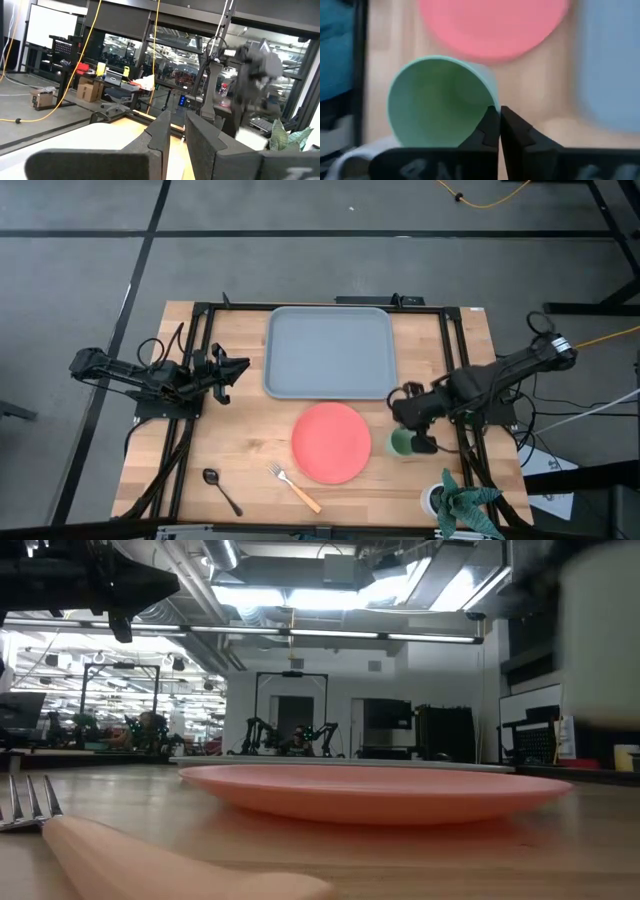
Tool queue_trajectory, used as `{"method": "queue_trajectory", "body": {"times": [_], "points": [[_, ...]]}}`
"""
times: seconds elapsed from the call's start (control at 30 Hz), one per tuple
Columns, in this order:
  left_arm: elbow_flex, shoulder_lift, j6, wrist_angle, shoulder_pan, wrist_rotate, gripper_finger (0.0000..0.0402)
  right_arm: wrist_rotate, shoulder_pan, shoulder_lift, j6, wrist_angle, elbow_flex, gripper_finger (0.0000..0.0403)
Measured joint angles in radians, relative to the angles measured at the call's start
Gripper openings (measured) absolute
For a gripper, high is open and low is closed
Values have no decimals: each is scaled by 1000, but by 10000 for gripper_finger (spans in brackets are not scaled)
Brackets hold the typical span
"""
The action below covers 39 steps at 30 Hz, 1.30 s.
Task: Pick and place plate/cup/fork/spoon on tray
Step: Put the green cup on the blue tray
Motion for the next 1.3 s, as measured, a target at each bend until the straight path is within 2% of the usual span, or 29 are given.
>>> {"method": "queue_trajectory", "body": {"times": [0.1,0.2,0.27,0.33,0.47,0.63,0.77,0.97,1.17,1.3], "points": [[0,0,0,0,0,0,51,231,-55,-2,-175,6,108,2],[0,0,0,0,0,0,51,486,-153,-2,-286,114,150,2],[0,0,0,0,0,0,51,522,-250,-2,-354,174,152,2],[0,0,0,0,0,0,51,468,-363,1,-389,252,137,2],[0,0,0,0,0,0,51,289,-615,45,-362,367,110,2],[0,0,0,-2,0,0,51,103,-904,165,-350,392,107,2],[0,0,-1,-1,0,0,51,-61,-1061,291,-298,403,107,2],[0,0,-3,-1,0,0,51,-99,-1123,414,-272,399,107,2],[0,0,-4,-1,0,0,51,-47,-1132,431,-272,394,107,2],[0,0,-4,-1,0,0,51,-26,-1154,418,-256,327,117,2]]}}
